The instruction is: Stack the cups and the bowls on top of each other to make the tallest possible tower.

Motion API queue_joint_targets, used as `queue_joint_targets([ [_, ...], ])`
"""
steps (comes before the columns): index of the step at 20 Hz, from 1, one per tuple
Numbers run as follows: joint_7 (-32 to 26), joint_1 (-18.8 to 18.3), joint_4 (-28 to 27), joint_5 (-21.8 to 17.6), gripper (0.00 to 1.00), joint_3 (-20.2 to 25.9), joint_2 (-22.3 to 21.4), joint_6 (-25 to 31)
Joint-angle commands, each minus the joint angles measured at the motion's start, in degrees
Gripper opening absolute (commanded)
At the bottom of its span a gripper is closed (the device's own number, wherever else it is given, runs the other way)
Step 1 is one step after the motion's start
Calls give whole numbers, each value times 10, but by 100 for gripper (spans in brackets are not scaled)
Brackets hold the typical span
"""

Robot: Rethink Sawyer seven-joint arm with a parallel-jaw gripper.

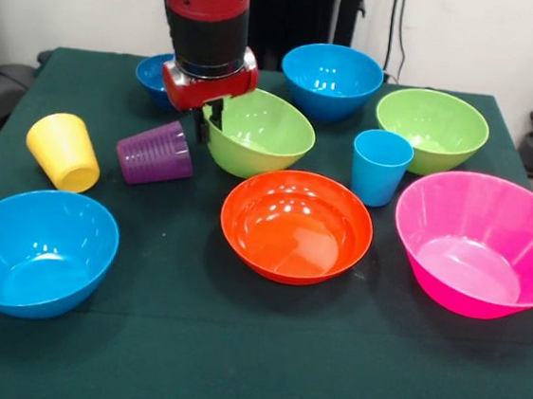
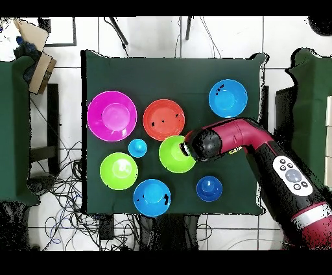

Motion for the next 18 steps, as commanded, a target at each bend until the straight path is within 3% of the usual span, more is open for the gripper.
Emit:
queue_joint_targets([
  [1, -88, 30, -29, 16, 0, -26, -28, 58],
  [18, -89, 47, -21, 33, 0, -35, -67, 78],
])
